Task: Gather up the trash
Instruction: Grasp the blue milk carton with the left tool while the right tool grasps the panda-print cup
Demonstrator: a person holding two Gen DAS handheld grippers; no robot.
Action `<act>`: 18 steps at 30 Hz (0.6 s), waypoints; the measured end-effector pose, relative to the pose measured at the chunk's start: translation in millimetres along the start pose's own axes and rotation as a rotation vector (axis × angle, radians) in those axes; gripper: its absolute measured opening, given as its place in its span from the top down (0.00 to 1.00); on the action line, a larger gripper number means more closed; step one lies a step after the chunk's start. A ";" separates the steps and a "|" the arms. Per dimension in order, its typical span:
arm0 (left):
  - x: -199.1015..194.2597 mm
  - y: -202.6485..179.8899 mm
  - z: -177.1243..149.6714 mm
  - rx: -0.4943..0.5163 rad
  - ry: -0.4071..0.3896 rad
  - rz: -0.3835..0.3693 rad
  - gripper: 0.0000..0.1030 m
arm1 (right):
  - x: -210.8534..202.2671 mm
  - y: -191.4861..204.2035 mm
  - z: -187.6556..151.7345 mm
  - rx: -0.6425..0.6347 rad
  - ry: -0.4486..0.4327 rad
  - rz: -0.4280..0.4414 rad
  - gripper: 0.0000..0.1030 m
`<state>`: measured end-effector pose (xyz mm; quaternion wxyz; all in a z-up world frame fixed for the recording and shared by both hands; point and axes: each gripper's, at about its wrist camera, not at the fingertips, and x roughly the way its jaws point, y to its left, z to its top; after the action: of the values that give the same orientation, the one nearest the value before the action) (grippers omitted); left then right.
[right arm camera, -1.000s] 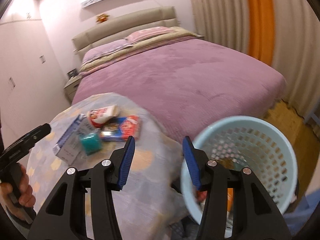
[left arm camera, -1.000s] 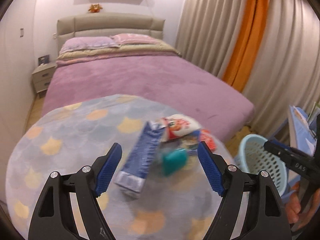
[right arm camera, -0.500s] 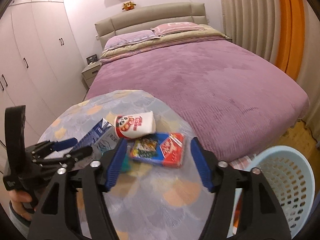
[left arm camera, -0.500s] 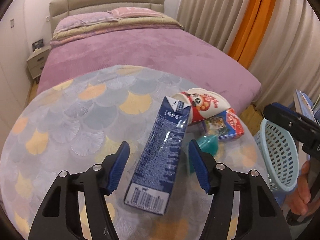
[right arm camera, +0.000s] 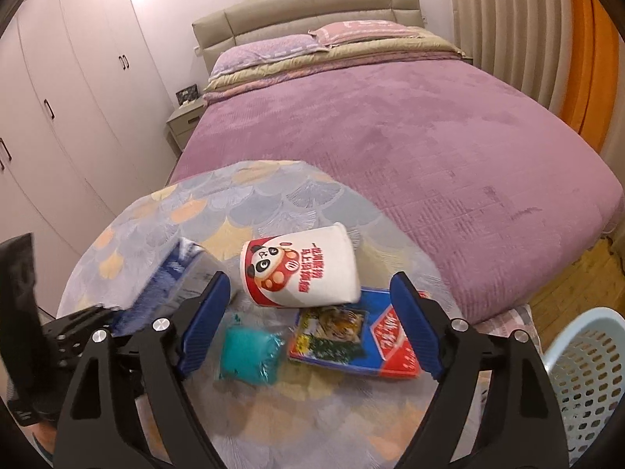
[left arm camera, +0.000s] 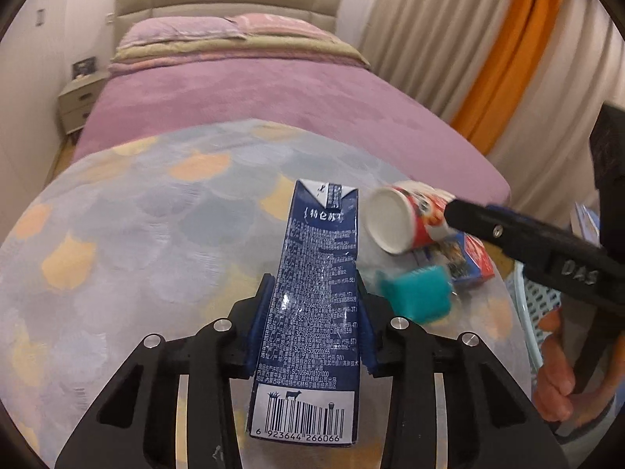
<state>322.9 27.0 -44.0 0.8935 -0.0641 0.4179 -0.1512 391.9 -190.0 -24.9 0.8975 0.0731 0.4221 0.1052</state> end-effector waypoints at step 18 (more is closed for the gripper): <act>-2.5 16.3 1.1 -0.040 -0.034 -0.014 0.66 | 35.3 4.7 0.5 -0.018 0.023 -0.045 0.28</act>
<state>325.8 43.2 -45.4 0.8980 -0.0872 0.4052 -0.1480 413.7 -176.7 -49.8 0.8953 0.0544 0.4329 0.0897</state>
